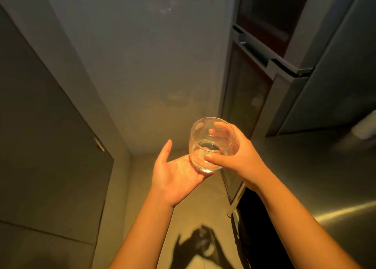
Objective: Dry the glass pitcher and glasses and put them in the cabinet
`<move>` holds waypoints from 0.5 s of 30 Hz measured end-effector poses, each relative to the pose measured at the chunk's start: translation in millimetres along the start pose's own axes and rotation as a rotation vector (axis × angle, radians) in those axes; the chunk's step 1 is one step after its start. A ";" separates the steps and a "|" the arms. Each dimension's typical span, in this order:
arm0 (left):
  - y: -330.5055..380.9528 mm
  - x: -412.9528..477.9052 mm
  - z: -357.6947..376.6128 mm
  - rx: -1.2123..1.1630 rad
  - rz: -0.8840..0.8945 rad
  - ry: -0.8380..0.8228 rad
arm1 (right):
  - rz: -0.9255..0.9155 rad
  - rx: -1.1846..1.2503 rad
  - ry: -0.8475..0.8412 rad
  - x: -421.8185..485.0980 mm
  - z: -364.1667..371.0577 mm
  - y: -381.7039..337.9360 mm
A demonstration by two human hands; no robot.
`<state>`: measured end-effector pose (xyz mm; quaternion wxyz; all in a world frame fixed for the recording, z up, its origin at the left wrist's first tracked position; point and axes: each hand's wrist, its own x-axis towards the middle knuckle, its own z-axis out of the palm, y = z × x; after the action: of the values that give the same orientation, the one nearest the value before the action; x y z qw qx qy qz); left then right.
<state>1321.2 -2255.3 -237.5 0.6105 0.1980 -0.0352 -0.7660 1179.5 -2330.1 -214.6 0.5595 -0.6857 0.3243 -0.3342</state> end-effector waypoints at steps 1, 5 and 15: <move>9.5 6.1 -2.8 -0.008 0.005 0.009 | 0.005 0.005 -0.004 12.0 3.2 1.8; 57.3 30.3 -22.1 -0.006 0.003 0.034 | 0.021 0.019 -0.012 62.8 24.4 9.5; 239.3 96.3 -54.0 -0.012 -0.094 -0.067 | -0.004 0.011 0.076 223.1 106.2 -4.9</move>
<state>1543.4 -2396.9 -241.5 0.5736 0.1699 -0.0419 -0.8002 1393.4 -2453.5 -204.5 0.5498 -0.6700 0.3421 -0.3630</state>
